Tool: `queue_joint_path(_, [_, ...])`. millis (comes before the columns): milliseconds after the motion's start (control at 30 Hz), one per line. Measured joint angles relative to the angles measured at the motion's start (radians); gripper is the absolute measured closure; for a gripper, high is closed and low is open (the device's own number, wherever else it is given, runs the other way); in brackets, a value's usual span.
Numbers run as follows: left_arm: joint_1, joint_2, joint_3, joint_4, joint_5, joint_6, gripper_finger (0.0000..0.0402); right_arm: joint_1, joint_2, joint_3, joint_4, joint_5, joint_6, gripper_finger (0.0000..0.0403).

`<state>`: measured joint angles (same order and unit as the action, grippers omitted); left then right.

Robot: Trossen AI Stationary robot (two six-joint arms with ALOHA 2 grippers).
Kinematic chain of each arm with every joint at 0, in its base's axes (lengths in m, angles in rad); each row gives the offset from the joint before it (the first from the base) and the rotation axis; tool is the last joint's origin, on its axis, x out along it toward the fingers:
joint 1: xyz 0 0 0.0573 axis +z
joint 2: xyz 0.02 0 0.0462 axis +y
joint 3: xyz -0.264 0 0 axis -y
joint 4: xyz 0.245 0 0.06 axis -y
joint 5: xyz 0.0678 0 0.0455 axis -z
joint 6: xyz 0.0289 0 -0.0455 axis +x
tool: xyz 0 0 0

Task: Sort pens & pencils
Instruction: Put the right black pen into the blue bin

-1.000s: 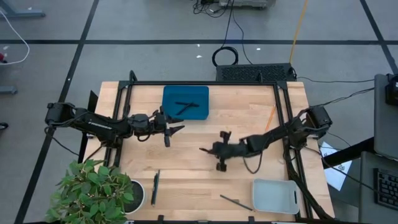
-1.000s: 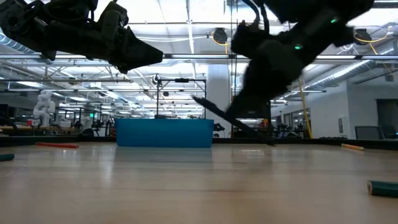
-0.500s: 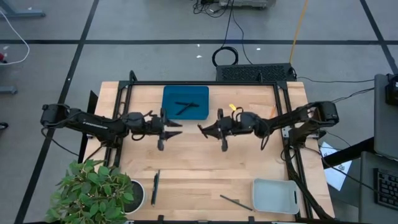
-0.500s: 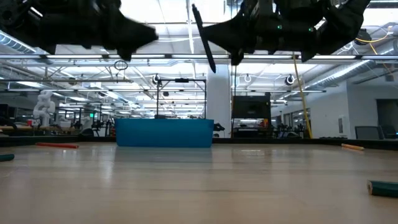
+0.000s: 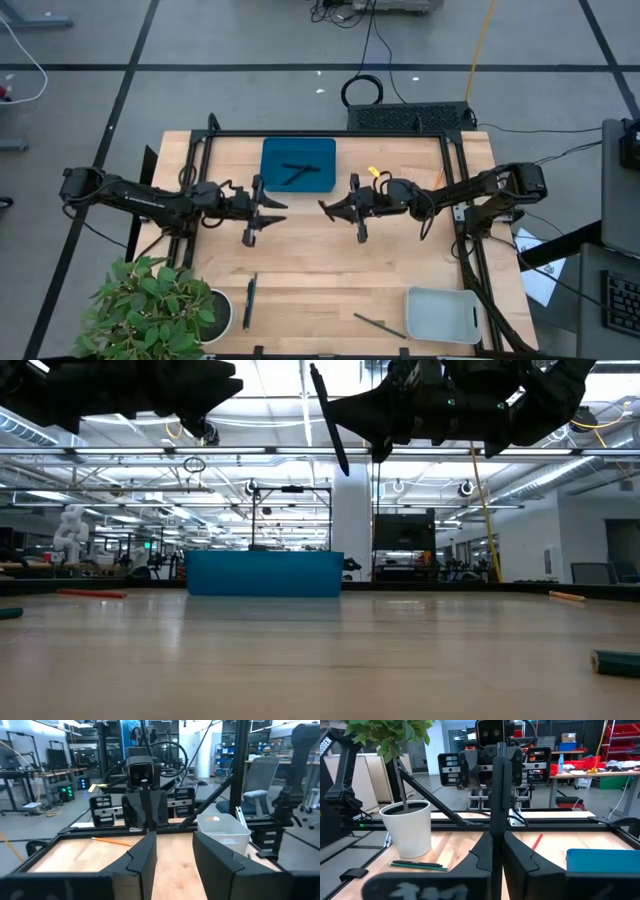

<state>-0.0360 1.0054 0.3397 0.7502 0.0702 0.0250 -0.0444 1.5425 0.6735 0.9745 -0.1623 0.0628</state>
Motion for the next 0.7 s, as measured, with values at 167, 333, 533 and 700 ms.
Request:
queue_joint_path(167, [0.0,0.0,0.0,0.0,-0.032,0.019,0.027,0.0,0.0,0.0,0.0,0.0,0.0,0.0394])
queue_joint_path(333, [0.0,0.0,0.0,-0.016,-0.05,0.019,0.027,0.0,0.0,0.0,0.0,0.0,0.003,0.0394])
queue_joint_path(533, [0.0,0.0,0.0,-0.015,-0.054,0.02,0.027,0.0,0.0,0.0,-0.017,0.007,-0.001,0.0394])
queue_joint_path(700, [0.0,0.0,0.0,0.019,-0.054,0.02,0.027,-0.016,0.017,0.001,-0.02,0.175,-0.088,0.0394])
